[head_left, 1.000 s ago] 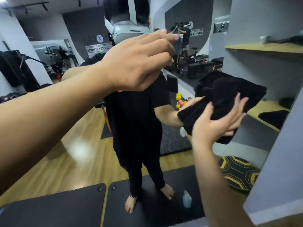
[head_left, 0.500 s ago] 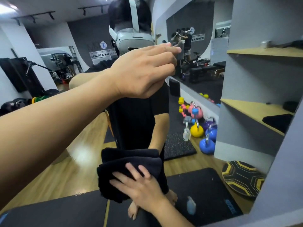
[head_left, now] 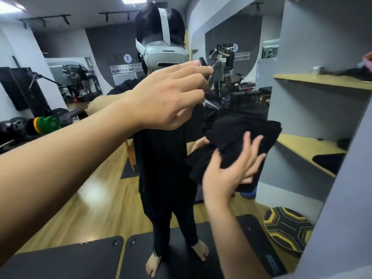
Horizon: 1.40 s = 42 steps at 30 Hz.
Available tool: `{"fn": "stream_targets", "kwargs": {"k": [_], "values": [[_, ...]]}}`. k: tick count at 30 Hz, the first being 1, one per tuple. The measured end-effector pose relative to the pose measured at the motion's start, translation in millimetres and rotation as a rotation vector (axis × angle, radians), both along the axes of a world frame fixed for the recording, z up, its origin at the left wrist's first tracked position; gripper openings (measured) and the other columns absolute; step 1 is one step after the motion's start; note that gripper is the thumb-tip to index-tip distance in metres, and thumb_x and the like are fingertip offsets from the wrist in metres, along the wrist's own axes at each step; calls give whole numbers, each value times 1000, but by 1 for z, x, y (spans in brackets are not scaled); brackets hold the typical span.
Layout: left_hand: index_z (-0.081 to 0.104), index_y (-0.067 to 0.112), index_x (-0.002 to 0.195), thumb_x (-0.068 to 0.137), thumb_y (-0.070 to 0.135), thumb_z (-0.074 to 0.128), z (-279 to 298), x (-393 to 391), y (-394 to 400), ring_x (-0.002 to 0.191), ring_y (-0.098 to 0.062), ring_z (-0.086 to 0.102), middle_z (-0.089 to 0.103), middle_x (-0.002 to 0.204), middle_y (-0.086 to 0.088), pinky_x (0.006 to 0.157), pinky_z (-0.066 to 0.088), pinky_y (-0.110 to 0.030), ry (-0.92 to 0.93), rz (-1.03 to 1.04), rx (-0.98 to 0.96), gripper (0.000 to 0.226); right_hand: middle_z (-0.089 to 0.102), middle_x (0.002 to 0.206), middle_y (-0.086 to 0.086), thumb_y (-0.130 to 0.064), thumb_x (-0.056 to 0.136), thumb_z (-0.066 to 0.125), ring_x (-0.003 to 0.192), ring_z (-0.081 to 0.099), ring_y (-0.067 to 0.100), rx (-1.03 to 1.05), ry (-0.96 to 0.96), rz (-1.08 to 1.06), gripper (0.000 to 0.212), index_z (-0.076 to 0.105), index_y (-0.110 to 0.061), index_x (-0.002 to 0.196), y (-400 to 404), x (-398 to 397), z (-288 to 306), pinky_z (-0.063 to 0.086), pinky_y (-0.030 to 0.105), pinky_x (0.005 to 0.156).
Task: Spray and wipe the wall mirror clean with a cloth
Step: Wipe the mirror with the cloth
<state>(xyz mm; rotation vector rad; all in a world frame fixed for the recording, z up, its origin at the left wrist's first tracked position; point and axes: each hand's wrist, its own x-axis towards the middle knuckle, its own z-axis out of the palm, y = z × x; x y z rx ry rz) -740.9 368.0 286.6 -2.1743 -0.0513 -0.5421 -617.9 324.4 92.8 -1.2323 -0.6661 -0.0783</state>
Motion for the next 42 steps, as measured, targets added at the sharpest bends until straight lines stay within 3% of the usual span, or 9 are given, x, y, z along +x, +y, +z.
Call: {"fn": "stream_targets", "kwargs": {"k": [6,11,18,22,26,29,32,35,42], "values": [[69,-3,95,90,-1,53,-12,-48,-17,138,-41,53,68,114,-22,115,39,-61,-18,-3,-26,17,9,169,-9,-43,73,64,155,-2,40,-174,-832,112,85,33,-40,152,-4,-124,-51,8,57,118],[71,-4,97,96,2,52,-11,-97,-18,137,-41,54,69,115,-22,115,40,-61,-45,70,-18,20,30,162,-15,-30,106,37,153,17,26,-129,-1617,182,43,47,-44,146,-5,-163,-129,31,43,114],[70,-3,100,96,3,53,-9,-169,-11,136,-42,54,67,117,-22,115,40,-61,-56,99,-4,19,30,163,-14,-28,84,57,150,29,25,-5,-1470,-63,67,44,-41,148,1,-111,-81,28,48,109],[69,-2,100,93,0,60,-7,-211,-6,137,-41,53,67,119,-22,114,41,-60,-113,104,-4,12,16,168,-4,-47,67,62,151,18,34,-154,-966,-146,82,40,-32,145,1,-78,-31,20,60,110],[69,-5,102,90,-6,60,-4,-236,3,137,-41,53,66,120,-25,116,40,-59,-227,96,5,15,13,169,-1,-31,73,63,155,12,29,-98,-329,-126,85,32,-33,152,1,-77,1,14,62,116],[68,-6,102,89,-7,56,-5,-238,9,134,-43,55,67,117,-26,116,40,-58,-242,61,28,18,16,169,-7,-25,75,58,156,7,26,8,-157,-119,82,35,-37,153,6,-122,5,7,60,118],[68,-6,102,92,-5,51,-7,-237,12,133,-44,55,67,117,-26,117,39,-58,-229,60,39,19,24,166,1,-29,67,58,155,8,35,-22,-329,-72,84,41,-32,150,5,-192,-19,6,57,119],[68,-6,102,93,-5,51,-8,-237,11,133,-44,55,67,117,-26,117,38,-58,-243,61,44,19,32,161,1,-30,67,68,153,12,41,-118,-840,15,80,47,-36,144,1,-258,-79,12,58,119],[67,-7,100,89,-8,54,-7,-237,9,135,-45,54,67,117,-27,116,39,-59,-213,73,55,17,37,160,-15,-21,105,38,151,26,22,-148,-1699,221,44,54,-42,140,-5,-267,-199,36,38,108]]}}
